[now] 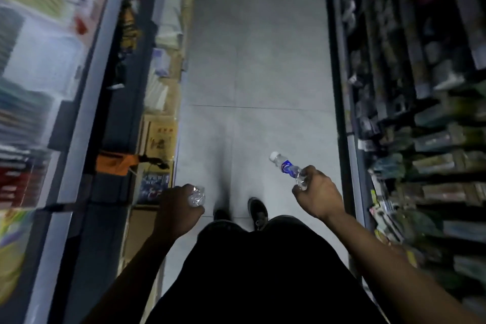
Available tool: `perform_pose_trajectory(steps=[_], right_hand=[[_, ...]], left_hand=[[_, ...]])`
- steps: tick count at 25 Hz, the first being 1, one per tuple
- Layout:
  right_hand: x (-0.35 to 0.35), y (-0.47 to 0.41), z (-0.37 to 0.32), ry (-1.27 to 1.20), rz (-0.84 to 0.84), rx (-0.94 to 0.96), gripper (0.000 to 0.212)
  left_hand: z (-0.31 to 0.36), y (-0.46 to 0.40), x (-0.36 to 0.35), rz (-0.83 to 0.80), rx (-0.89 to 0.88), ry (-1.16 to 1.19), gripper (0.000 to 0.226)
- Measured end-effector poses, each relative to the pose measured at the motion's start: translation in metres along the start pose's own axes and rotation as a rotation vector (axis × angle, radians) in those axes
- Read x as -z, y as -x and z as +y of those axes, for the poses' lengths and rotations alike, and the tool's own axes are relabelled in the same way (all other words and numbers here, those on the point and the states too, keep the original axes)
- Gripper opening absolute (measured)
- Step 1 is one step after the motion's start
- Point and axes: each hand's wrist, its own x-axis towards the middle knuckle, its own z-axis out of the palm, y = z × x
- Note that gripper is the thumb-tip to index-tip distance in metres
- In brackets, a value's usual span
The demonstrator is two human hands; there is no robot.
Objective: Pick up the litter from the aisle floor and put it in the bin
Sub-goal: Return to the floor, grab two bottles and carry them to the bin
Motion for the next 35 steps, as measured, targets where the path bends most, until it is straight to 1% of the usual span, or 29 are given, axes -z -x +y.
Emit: perform_pose_trajectory(steps=[4,7,13,15,18,20,21,23,24,27,29,30,31,33,34,35], right_hand=[[-0.009,0.034,0.022,-0.056,0.042,-0.158,0.032],[-0.011,0.046,0.038,-0.078,0.040,-0.230,0.029],[-0.001,0.022,0.062,-0.140,0.032,-0.263,0.026],[0.006,0.003,0.064,-0.150,0.028,-0.262,0.027],[0.021,-0.036,0.059,-0.132,0.003,-0.232,0.029],[0.032,-0.068,0.051,-0.125,-0.022,-0.187,0.030],[0.039,-0.089,0.043,-0.118,-0.032,-0.157,0.031],[0.054,-0.130,0.025,-0.106,-0.033,-0.110,0.032],[0.062,-0.153,0.015,-0.102,-0.035,-0.091,0.033],[0.088,-0.223,-0.018,-0.078,-0.031,-0.042,0.033],[0.110,-0.265,-0.039,-0.068,-0.017,-0.052,0.032],[0.120,-0.281,-0.048,-0.061,-0.020,-0.063,0.031],[0.131,-0.298,-0.055,-0.057,-0.019,-0.078,0.031],[0.150,-0.327,-0.065,-0.053,-0.015,-0.110,0.032],[0.159,-0.341,-0.068,-0.048,-0.009,-0.124,0.033],[0.169,-0.354,-0.070,-0.037,0.000,-0.140,0.033]], left_hand=[[0.032,-0.027,0.012,-0.080,-0.111,-0.108,0.039],[0.051,-0.049,0.017,-0.077,-0.204,-0.133,0.042],[0.087,-0.100,0.015,-0.055,-0.378,-0.215,0.051],[0.091,-0.105,0.006,-0.066,-0.368,-0.255,0.051],[0.101,-0.104,0.003,-0.136,-0.318,-0.280,0.044],[0.106,-0.104,0.010,-0.132,-0.249,-0.208,0.039],[0.109,-0.108,0.017,-0.111,-0.182,-0.143,0.039],[0.099,-0.121,0.025,-0.115,-0.028,-0.021,0.045],[0.094,-0.131,0.027,-0.129,0.021,0.027,0.048],[0.083,-0.184,0.033,-0.128,0.094,0.105,0.058],[0.097,-0.232,0.052,-0.131,0.151,0.100,0.063],[0.105,-0.257,0.063,-0.139,0.159,0.096,0.064],[0.119,-0.285,0.075,-0.145,0.130,0.074,0.064],[0.134,-0.339,0.086,-0.155,0.000,-0.008,0.057],[0.144,-0.369,0.092,-0.133,-0.066,-0.050,0.052],[0.158,-0.399,0.102,-0.122,-0.090,-0.048,0.049]])
